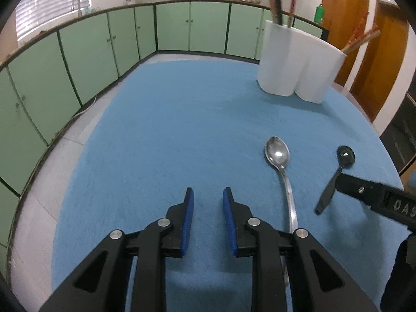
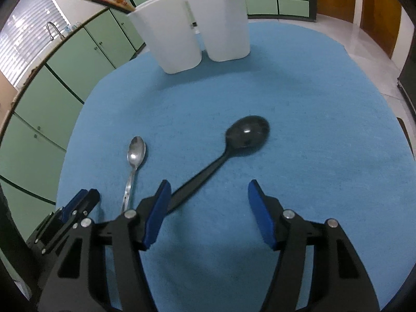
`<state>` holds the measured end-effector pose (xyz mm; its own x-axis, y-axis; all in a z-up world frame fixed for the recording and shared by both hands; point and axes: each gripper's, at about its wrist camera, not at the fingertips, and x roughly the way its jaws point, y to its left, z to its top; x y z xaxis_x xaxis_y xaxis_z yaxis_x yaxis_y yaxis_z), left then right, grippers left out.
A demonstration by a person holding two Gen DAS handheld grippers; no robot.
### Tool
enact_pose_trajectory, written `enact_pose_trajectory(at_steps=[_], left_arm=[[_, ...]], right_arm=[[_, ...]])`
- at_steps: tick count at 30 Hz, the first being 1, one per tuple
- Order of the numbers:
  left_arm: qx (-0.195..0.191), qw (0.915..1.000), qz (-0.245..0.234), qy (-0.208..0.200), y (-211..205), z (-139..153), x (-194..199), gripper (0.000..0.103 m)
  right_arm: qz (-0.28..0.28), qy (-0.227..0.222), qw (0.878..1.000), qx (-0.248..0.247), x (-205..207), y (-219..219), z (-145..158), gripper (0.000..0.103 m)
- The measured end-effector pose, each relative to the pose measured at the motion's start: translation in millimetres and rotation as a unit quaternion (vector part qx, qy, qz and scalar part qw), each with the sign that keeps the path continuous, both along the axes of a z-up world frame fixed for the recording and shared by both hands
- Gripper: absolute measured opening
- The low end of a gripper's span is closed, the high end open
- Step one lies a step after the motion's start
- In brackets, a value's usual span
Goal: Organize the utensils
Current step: 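Grasp the black plastic spoon handle with the right gripper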
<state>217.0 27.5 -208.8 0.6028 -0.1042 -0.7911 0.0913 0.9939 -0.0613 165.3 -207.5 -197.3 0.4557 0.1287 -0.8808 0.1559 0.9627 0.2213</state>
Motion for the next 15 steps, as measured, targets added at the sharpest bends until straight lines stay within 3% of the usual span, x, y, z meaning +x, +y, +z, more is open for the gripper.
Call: enact_pose_trajectory(at_steps=[6, 12, 15], left_arm=[[-0.017, 0.9997, 0.016, 0.0, 12, -2, 7, 0.023], [-0.023, 0.9995, 0.022, -0.005, 21, 3, 8, 0.023], [-0.026, 0.9994, 0.021, -0.002, 18, 3, 7, 0.023]], right_arm=[[0.011, 0.002, 0.999, -0.044, 10, 13, -3, 0.06], [0.062, 0.007, 0.992, -0.106, -5, 10, -5, 0.046], [0.074, 0.011, 0.992, -0.098, -16, -9, -4, 0.044]])
